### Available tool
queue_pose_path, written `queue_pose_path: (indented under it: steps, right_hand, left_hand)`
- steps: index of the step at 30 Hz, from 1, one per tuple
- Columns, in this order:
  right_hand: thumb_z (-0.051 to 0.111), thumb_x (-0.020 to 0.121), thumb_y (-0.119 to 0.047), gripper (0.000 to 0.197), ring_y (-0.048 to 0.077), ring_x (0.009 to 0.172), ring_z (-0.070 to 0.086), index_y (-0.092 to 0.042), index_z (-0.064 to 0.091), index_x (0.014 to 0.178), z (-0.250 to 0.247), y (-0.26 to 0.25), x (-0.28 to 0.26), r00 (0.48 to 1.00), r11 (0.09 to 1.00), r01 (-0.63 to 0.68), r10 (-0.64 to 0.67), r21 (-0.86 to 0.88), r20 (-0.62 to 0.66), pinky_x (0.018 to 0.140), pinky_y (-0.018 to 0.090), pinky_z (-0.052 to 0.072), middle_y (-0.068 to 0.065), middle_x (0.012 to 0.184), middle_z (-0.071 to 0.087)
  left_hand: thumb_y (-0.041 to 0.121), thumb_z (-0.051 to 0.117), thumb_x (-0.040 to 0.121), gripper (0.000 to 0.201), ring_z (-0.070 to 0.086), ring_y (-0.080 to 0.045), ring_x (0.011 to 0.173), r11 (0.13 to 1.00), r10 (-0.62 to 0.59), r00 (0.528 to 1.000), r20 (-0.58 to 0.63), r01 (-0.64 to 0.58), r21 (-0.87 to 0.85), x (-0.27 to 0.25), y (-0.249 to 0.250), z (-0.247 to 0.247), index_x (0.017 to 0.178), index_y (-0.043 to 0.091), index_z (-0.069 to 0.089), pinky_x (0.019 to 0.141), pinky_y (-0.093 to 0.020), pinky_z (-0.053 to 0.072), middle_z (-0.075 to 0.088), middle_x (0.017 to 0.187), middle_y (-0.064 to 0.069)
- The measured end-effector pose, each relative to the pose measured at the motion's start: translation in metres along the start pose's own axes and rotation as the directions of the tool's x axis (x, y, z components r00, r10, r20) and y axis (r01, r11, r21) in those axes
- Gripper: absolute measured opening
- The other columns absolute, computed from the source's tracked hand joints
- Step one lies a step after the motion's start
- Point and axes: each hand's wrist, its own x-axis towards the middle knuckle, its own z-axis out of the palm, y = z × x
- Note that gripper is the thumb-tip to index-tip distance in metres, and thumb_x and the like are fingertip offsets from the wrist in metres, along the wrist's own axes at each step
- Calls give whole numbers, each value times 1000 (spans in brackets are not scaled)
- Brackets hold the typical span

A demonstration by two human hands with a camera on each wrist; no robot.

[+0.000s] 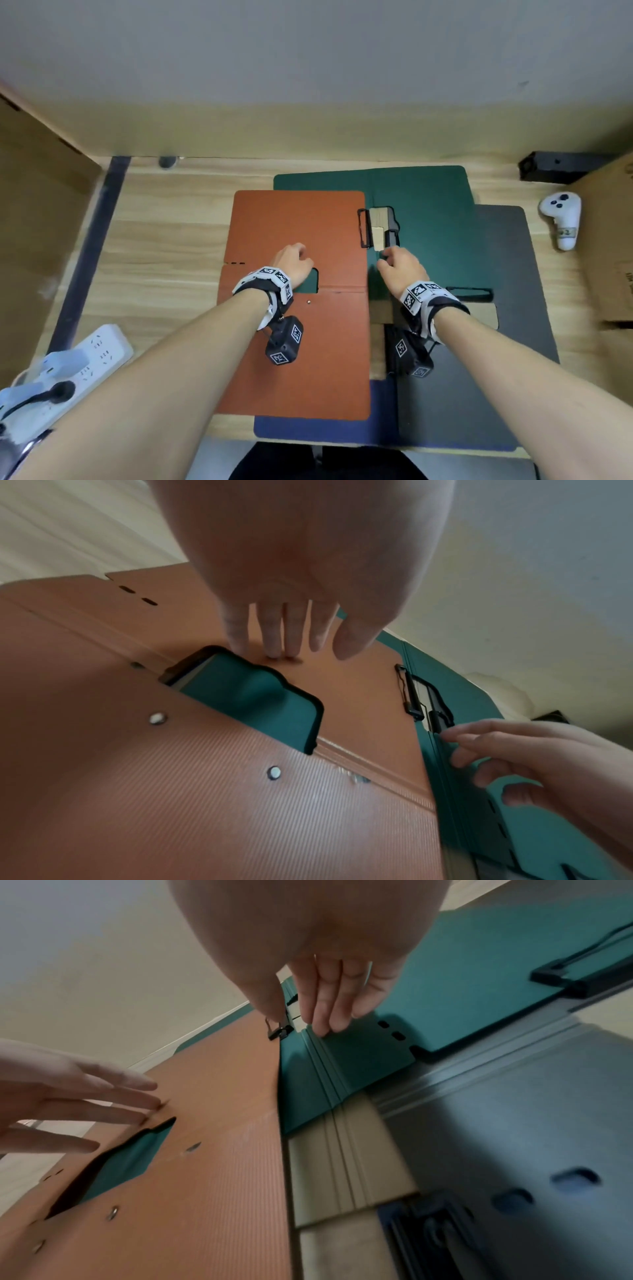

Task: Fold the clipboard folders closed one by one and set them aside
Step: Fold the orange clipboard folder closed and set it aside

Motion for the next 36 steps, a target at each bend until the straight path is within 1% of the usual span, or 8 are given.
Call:
queue_pose_path:
  steps: [4, 7, 12, 14, 17, 22, 30, 36]
  right_hand:
    - [49, 91, -31, 29, 26, 102, 61, -17, 63, 113, -7, -8, 26, 999, 998, 47, -46, -36, 8, 81, 33, 48, 6, 114, 66]
    - [50, 92, -38, 29, 28, 98, 63, -18, 61, 109, -8, -18, 44, 999, 995, 51, -51, -83, -1, 76, 33, 47, 5, 110, 66]
    - [50, 89, -54, 41, 30, 80, 59, -14, 52, 96, -2, -37, 74, 999, 982, -1, -6, -191, -39, 66, 33, 42, 8, 98, 65]
    - [51, 89, -57, 44, 32, 85, 62, -13, 46, 93, 1, -43, 82, 999, 975, -21, 10, -223, -52, 66, 33, 40, 9, 97, 65]
    - [53, 88, -54, 48, 37, 96, 65, -11, 49, 108, 4, -47, 89, 997, 971, -38, 20, -237, -78, 69, 36, 42, 13, 103, 67]
    - [52, 90, -50, 42, 39, 95, 65, -10, 54, 104, 3, -46, 89, 995, 958, -2, -28, -287, -100, 72, 38, 48, 16, 102, 67]
    - [49, 91, -43, 38, 39, 91, 65, -7, 56, 101, -1, -55, 90, 990, 901, 82, -124, -426, -72, 70, 38, 48, 17, 98, 68]
    - [48, 92, -40, 38, 40, 92, 64, -4, 56, 104, 0, -57, 91, 989, 886, 82, -128, -456, -71, 70, 38, 48, 18, 99, 67]
  left_hand:
    - [19, 54, 93, 49, 48, -26, 130, 999, 26, 999, -44, -25, 40, 18, 8, 4, 141, 12, 47, 108, -37, 38, 48, 143, -8]
    - [21, 57, 92, 55, 35, -28, 140, 995, 63, 996, -55, -58, 87, 31, 8, 7, 144, 16, 43, 114, -44, 33, 35, 154, -6]
    - [49, 48, 96, 66, 9, -25, 151, 974, 41, 998, -54, -28, 227, 47, 4, 10, 152, 22, 27, 113, -65, 25, 6, 165, -3]
    - [56, 46, 94, 74, -4, -24, 152, 962, 26, 1000, -17, -21, 272, 49, 1, 14, 155, 25, 18, 111, -68, 20, -6, 165, -1]
    - [61, 45, 93, 83, -14, -24, 151, 947, 15, 1000, 22, -22, 319, 49, -1, 20, 156, 26, 4, 113, -69, 15, -20, 163, 0]
    - [60, 39, 95, 80, -18, -25, 151, 947, 13, 1000, 21, -19, 321, 49, 0, 25, 156, 26, -1, 112, -71, 14, -24, 162, -1]
    - [60, 38, 95, 79, -20, -24, 150, 951, 5, 999, 50, -21, 308, 49, -2, 22, 155, 28, -2, 111, -72, 13, -26, 161, 1]
    - [49, 33, 100, 70, -21, -24, 150, 962, 10, 995, 97, -36, 272, 49, -1, 17, 156, 26, -2, 112, -72, 12, -27, 161, 1]
